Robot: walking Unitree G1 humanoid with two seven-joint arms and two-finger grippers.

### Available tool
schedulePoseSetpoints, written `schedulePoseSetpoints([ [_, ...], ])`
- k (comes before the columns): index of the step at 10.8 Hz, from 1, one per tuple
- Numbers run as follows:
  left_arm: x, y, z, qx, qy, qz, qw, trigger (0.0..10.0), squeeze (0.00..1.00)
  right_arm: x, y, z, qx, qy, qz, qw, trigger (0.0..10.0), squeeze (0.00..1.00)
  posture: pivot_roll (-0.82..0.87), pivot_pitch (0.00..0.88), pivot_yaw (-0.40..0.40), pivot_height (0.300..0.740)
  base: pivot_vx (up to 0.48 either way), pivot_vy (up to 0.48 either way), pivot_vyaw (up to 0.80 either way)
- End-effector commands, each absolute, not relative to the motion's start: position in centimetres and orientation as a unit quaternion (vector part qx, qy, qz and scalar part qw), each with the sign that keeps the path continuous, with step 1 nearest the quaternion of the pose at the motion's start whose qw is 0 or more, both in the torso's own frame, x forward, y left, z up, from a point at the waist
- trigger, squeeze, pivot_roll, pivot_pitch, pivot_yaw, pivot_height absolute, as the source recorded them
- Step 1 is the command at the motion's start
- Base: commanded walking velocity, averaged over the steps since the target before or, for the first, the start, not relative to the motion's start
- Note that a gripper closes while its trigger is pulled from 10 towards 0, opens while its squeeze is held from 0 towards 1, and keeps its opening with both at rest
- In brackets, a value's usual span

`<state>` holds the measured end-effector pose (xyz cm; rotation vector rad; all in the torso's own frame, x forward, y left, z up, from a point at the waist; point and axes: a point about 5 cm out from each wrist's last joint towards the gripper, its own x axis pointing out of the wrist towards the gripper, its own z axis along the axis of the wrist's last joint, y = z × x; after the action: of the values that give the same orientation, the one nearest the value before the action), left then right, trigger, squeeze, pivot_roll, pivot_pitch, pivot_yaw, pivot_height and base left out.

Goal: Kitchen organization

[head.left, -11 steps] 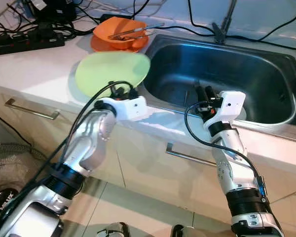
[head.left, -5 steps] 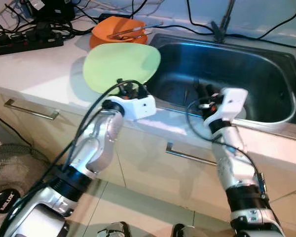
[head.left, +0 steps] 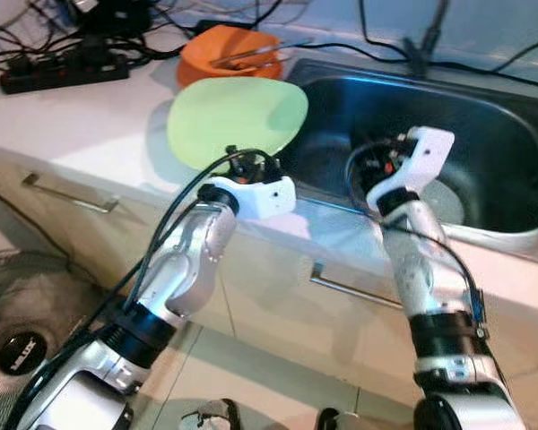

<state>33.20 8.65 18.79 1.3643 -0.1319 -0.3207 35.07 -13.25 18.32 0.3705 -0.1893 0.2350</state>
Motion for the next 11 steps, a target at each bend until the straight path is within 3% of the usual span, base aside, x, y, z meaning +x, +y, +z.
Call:
schedulePoseSetpoints([
  [1, 33.2, 8.2, 19.6, 0.632, -0.088, -0.137, 0.758, 10.0, 0.0, 35.1, -13.2, 19.3, 0.196, -0.101, 0.126, 0.967, 10.0, 1.0, 0.07, 0.052, 0.029, 0.74, 0.0, 0.0, 0.0],
  [2, 33.1, 7.9, 19.6, 0.633, -0.092, -0.141, 0.756, 10.0, 0.0, 35.3, -12.7, 19.7, 0.201, -0.094, 0.143, 0.965, 10.0, 0.0, 0.08, 0.046, 0.026, 0.74, 0.0, 0.0, 0.0],
  [11, 32.4, 5.6, 20.5, 0.635, -0.164, -0.182, 0.733, 10.0, 0.0, 35.8, -10.4, 19.6, 0.253, -0.024, 0.201, 0.946, 10.0, 0.0, 0.09, 0.061, 0.028, 0.74, 0.0, 0.0, 0.0],
])
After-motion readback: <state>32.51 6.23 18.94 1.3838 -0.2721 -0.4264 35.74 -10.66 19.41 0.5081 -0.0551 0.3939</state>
